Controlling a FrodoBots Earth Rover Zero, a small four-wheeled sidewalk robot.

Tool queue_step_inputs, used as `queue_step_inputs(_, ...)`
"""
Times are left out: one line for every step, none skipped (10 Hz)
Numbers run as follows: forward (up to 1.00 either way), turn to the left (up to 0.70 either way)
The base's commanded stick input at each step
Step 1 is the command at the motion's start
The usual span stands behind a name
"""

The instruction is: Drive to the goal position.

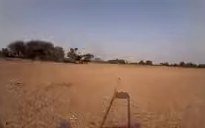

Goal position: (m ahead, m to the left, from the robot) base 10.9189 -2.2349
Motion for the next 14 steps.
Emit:
queue_step_inputs(0.7, 0.0)
queue_step_inputs(0.7, 0.0)
queue_step_inputs(0.7, 0.0)
queue_step_inputs(0.7, 0.0)
queue_step_inputs(0.7, 0.0)
queue_step_inputs(0.7, 0.0)
queue_step_inputs(0.7, 0.0)
queue_step_inputs(0.7, 0.0)
queue_step_inputs(0.7, 0.0)
queue_step_inputs(0.7, 0.0)
queue_step_inputs(0.7, 0.0)
queue_step_inputs(0.7, 0.0)
queue_step_inputs(0.7, 0.0)
queue_step_inputs(0.7, 0.0)
